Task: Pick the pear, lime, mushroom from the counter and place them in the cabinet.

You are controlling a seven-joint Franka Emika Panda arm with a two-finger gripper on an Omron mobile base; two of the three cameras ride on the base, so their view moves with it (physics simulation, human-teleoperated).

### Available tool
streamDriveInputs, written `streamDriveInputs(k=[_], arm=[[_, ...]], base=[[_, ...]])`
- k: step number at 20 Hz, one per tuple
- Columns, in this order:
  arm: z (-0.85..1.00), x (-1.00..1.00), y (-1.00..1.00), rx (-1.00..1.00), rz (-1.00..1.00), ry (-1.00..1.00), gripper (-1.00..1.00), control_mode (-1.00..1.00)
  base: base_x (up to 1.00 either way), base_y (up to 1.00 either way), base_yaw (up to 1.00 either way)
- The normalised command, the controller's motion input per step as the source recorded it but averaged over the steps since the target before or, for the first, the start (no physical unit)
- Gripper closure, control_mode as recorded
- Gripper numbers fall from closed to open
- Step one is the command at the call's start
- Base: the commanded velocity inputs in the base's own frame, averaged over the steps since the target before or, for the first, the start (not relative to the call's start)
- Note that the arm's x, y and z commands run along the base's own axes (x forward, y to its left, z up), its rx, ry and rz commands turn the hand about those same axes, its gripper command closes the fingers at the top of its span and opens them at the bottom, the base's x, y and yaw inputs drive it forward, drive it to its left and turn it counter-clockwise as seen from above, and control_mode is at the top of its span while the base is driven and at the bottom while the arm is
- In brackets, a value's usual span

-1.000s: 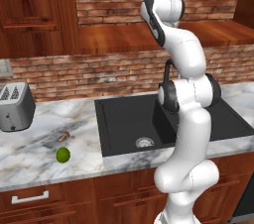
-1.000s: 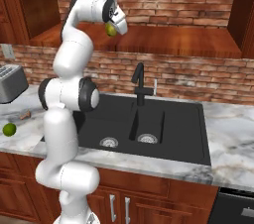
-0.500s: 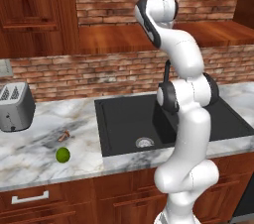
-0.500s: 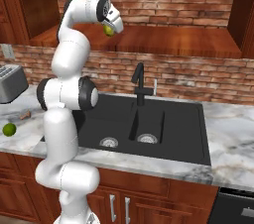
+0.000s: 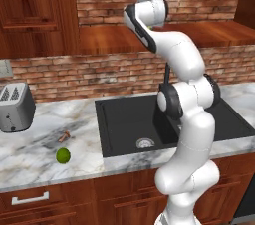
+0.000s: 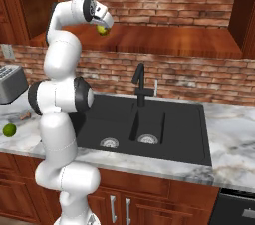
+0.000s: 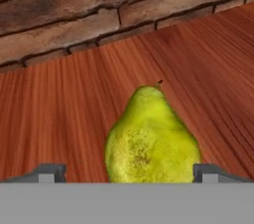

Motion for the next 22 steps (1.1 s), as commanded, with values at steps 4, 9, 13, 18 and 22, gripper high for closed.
streamDriveInputs(k=[4, 9, 13, 18, 22], arm=[[0.0, 0.0, 0.81, -0.12, 0.17, -0.01, -1.0, -1.0], [0.03, -0.48, 0.45, -0.09, 0.14, -0.02, -1.0, -1.0], [-0.13, -1.0, -0.1, -0.01, 0.14, -0.14, -1.0, -1.0], [-0.57, -1.0, -0.51, 0.03, 0.12, -0.18, -1.0, -1.0], [-1.0, -1.0, -0.58, 0.0, 0.12, -0.16, -1.0, -1.0]], base=[[0.0, 0.0, 0.0], [0.0, 0.0, 0.0], [0.0, 0.0, 0.0], [0.0, 0.0, 0.0], [0.0, 0.0, 0.0]])
